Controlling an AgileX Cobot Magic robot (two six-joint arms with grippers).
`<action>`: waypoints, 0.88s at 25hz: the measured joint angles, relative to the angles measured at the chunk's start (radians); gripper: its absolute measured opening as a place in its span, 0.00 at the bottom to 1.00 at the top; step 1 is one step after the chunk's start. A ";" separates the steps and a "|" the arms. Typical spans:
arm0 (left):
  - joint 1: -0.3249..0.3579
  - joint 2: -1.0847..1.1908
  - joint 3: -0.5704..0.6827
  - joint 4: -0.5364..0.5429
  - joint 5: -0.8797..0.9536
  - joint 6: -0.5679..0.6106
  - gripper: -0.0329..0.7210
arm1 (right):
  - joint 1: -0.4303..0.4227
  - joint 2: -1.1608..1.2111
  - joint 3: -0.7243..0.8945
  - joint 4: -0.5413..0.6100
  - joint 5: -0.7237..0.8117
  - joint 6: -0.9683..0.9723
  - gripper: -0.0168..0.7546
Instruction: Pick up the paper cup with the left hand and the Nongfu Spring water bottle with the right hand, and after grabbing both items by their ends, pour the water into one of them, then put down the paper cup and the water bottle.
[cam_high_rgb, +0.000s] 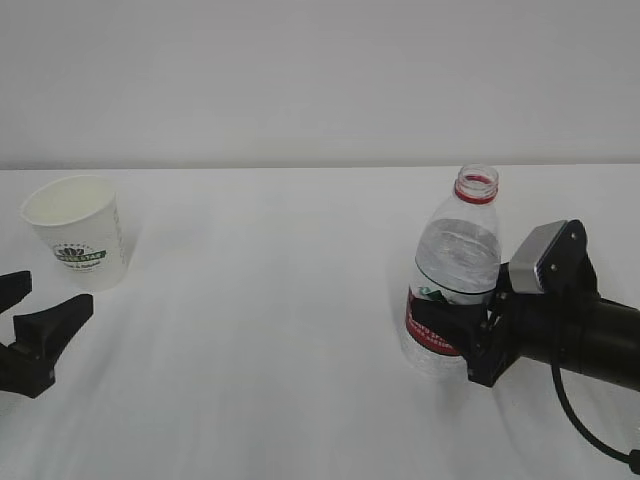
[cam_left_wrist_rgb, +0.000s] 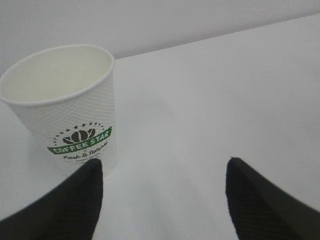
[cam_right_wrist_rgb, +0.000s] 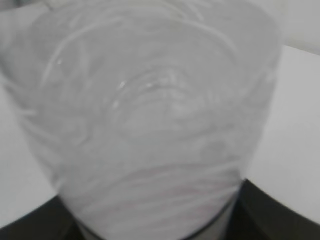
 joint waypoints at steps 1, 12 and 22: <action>0.000 0.000 0.000 0.000 0.000 0.000 0.79 | 0.000 0.000 0.000 0.000 0.000 0.001 0.57; 0.000 0.000 0.000 0.000 0.000 0.000 0.79 | 0.001 -0.026 0.000 0.129 0.039 0.007 0.57; 0.000 0.000 0.000 -0.002 0.000 0.000 0.79 | 0.001 -0.136 0.000 0.217 0.120 0.007 0.57</action>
